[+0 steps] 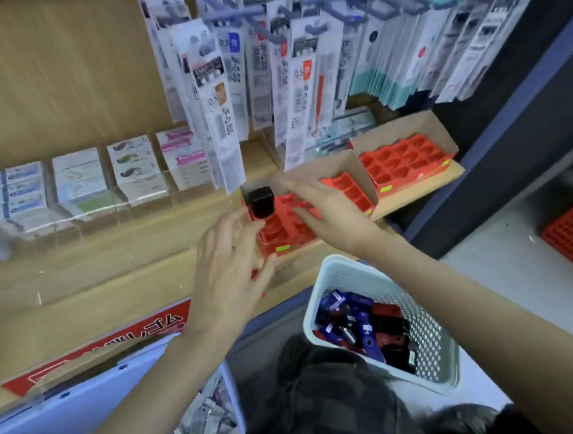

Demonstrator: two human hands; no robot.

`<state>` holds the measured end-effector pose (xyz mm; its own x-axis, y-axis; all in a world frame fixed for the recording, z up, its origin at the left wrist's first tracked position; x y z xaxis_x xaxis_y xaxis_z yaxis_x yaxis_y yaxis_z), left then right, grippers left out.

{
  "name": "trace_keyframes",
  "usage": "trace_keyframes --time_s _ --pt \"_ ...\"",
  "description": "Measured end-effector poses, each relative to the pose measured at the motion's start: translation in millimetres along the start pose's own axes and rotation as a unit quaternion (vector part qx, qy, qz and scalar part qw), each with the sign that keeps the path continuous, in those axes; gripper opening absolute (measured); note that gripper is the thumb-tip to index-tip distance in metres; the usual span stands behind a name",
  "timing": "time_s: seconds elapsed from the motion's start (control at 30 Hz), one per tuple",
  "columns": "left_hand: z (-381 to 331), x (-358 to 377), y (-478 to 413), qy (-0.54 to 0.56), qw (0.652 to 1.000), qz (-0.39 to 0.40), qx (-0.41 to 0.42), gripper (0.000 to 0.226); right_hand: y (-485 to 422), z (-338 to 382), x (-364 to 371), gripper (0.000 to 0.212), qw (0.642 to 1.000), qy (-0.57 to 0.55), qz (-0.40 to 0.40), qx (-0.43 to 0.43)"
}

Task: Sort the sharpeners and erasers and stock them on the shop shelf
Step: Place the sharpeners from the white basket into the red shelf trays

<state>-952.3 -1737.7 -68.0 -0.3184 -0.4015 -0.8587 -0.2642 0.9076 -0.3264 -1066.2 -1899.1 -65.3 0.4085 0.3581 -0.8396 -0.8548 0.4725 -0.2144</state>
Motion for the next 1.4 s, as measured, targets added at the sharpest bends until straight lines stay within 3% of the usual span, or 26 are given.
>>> trace_keyframes --time_s 0.03,0.1,0.2,0.27,0.33,0.5,0.63,0.73,0.8,0.97,1.23,1.33,1.4 --pt "-9.7 4.4 4.9 0.05 0.998 0.005 0.045 0.033 19.9 -4.5 -8.0 0.037 1.0 -0.006 -0.015 0.01" --pt "-28.8 25.0 11.8 0.157 0.978 0.108 0.087 0.024 65.7 -20.1 -19.6 0.028 0.999 -0.003 -0.027 0.044" --pt "-44.5 86.0 14.1 0.276 0.915 0.294 0.021 0.013 132.4 -62.0 -12.4 0.021 0.983 -0.002 0.02 0.181" --pt "-45.9 135.2 13.8 0.299 0.883 0.359 -0.047 0.013 169.7 -97.2 10.9 0.023 0.949 -0.019 0.092 0.3" --pt "-43.5 182.4 12.1 0.285 0.869 0.392 -0.095 0.015 203.0 -129.8 42.0 0.026 0.903 -0.062 0.111 0.41" --pt "-34.6 271.6 4.5 0.239 0.856 0.415 -0.194 0.031 241.9 -173.8 110.3 0.033 0.799 -0.178 0.002 0.574" --pt "-29.0 312.0 7.2 0.173 0.867 0.412 -0.222 0.031 249.7 -197.7 151.3 0.036 0.772 -0.215 -0.04 0.597" --pt "-31.7 328.0 10.8 0.11 0.889 0.344 -0.281 0.025 250.6 -211.1 162.8 0.033 0.717 -0.277 -0.123 0.628" --pt "-39.5 335.3 13.5 0.053 0.897 0.317 -0.302 0.032 248.6 -217.7 165.8 0.031 0.695 -0.307 -0.148 0.633" --pt "-38.2 354.0 19.4 0.037 0.912 0.31 -0.267 0.048 244.6 -225.3 179.2 0.034 0.703 -0.309 -0.149 0.623" --pt "-36.4 376.0 18.9 -0.071 0.908 0.347 -0.222 0.043 246.2 -226.7 176.6 0.021 0.698 -0.324 -0.189 0.61" --pt "-38.2 369.0 21.7 0.071 0.903 0.322 -0.275 0.026 248.4 -219.6 166.9 0.02 0.678 -0.363 -0.225 0.598" --pt "-40.9 355.1 20.7 0.198 0.871 0.315 -0.319 0.019 250.7 -212.2 160.1 0.022 0.662 -0.398 -0.244 0.586"
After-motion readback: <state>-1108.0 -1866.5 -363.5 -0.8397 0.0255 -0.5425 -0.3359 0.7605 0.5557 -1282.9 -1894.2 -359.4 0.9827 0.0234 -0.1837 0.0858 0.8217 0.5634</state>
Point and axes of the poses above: each hand's wrist, its own y-axis away from the middle knuckle, its own x-axis out of the palm, z = x × y, the point moved 1 cm from there along -y, towards the middle knuckle, and after that the axes turned 3 degrees about z, right-handed, at the moved point
